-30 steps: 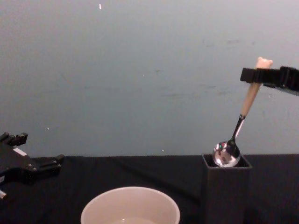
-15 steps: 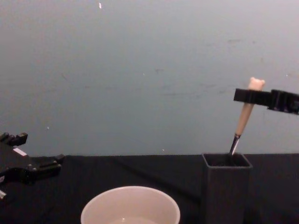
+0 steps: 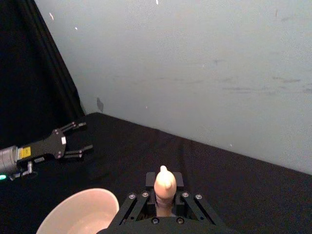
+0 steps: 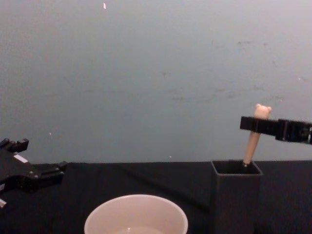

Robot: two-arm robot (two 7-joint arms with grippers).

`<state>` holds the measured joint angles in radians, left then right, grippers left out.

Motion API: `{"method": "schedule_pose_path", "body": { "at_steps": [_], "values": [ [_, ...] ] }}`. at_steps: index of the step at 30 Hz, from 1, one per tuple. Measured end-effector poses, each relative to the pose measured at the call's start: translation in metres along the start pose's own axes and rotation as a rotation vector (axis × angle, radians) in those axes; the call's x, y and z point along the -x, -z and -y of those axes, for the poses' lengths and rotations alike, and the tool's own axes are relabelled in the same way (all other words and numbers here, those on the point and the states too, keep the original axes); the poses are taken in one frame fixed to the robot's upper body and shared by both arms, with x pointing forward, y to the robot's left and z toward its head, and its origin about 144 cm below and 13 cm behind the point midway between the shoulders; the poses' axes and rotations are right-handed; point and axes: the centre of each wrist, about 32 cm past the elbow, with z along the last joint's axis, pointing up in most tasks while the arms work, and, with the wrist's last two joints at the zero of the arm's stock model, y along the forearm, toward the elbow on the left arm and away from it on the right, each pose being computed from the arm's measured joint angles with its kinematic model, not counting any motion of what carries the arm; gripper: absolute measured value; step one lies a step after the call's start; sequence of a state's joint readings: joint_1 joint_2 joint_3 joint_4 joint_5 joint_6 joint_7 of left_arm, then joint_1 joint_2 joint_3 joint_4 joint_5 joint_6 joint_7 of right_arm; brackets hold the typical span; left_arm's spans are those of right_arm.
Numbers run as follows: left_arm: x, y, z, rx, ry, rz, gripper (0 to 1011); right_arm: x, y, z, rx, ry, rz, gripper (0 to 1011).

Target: Pick up the stirring spoon with one hand, stir inside the cup, then place it back in its original position.

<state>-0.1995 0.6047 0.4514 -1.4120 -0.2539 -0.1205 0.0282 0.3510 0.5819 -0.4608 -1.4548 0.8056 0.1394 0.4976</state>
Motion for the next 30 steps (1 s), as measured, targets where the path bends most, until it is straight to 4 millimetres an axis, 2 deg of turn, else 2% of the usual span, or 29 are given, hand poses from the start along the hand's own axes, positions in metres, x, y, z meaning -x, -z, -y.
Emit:
{"method": "schedule_pose_path", "body": {
  "at_steps": [20,30],
  "values": [
    [0.0,0.0,0.0,0.0,0.0,0.0,1001,-0.002,0.018,-0.003,0.054,0.023,0.001,210],
    [0.0,0.0,0.0,0.0,0.0,0.0,1001,-0.002,0.021,-0.005,0.065,0.033,0.004,210]
  ]
}}
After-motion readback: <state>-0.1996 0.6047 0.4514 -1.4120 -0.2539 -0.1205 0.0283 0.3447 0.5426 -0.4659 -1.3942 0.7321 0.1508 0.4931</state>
